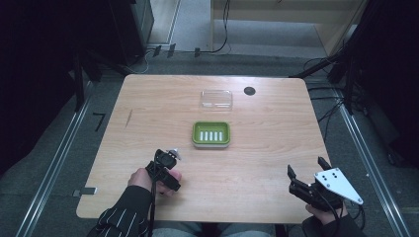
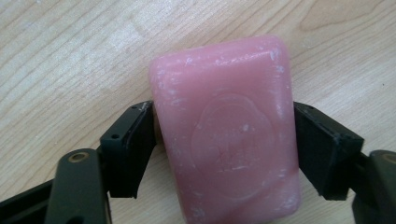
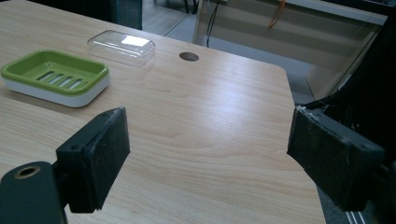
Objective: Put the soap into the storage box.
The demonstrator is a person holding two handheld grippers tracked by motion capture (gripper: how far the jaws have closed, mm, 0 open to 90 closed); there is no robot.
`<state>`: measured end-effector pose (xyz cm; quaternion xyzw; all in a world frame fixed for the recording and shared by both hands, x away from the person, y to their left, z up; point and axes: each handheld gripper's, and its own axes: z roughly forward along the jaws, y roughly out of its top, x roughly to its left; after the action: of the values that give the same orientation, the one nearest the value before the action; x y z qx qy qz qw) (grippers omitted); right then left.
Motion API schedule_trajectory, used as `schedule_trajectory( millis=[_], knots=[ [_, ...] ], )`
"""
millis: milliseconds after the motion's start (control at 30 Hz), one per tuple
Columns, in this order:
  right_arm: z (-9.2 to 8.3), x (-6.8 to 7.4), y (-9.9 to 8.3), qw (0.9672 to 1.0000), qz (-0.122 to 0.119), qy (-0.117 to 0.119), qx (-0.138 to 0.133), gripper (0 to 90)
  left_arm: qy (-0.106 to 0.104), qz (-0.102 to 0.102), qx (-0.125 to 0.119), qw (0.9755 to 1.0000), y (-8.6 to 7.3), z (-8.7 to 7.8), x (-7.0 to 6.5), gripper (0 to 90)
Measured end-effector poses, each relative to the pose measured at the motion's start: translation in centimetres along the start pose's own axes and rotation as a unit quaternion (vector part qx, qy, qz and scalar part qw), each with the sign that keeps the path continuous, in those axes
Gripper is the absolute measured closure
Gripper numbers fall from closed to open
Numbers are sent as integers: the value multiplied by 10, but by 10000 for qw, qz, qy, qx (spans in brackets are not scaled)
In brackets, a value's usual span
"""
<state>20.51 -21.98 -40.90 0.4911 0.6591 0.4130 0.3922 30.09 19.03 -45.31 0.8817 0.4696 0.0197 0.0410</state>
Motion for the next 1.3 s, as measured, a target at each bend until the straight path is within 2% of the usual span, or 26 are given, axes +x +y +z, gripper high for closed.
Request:
schedule_trajectory(
  millis=[200,333,633,1100,1300],
  knots=[
    [0,0,0,10000,-2,4,1,137,-2,3,-45,10000,-1,-1,0,354],
    [0,0,0,10000,-3,1,5,137,10,16,-49,10000,-1,-1,0,363],
    [0,0,0,10000,-25,1,9,137,13,234,-42,9997,-2,-2,1,379],
    [0,0,0,10000,-5,15,11,137,35,295,-95,9995,-3,-2,5,386],
    [0,0,0,10000,-27,21,20,137,-28,364,-222,9991,-4,-7,7,386]
  ],
)
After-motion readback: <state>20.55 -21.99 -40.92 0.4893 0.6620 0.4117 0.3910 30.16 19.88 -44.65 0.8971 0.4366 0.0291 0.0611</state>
